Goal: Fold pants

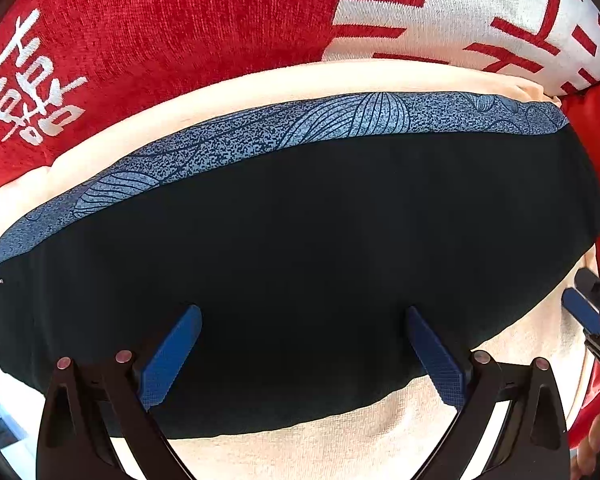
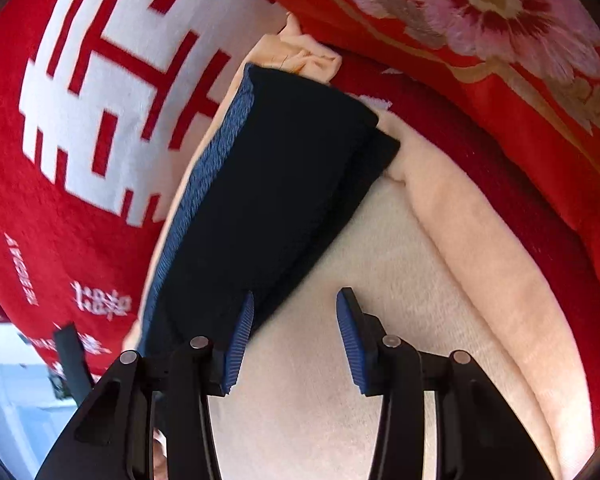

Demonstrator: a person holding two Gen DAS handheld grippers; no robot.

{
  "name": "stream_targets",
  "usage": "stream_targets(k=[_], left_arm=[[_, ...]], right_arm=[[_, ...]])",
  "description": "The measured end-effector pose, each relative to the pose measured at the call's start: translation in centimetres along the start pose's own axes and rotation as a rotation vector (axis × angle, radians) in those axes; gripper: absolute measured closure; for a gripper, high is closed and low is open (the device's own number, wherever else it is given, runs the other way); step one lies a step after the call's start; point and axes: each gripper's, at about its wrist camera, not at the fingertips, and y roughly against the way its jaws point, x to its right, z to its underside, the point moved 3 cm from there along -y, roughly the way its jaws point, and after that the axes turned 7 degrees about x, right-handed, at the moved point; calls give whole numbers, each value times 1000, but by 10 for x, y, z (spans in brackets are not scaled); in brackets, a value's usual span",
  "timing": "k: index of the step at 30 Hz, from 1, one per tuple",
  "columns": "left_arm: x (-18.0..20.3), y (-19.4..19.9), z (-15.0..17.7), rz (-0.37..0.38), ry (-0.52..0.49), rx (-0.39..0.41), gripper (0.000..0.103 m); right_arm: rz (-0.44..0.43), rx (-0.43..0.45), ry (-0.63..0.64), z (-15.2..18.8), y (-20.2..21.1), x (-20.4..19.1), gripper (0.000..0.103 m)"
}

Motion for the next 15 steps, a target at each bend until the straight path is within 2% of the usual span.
stream_targets(k=[7,11,15], left_arm=[[1,-1,1,6,1,2,1],[4,-1,3,8,-2,13,1],[5,-1,6,17,-2,20,1]], right_arm=[[-55,45,-69,-1,4,9,56],[-104,123,-140,-10,4,18,56],[-141,181,-131,-18,-4,15,56]])
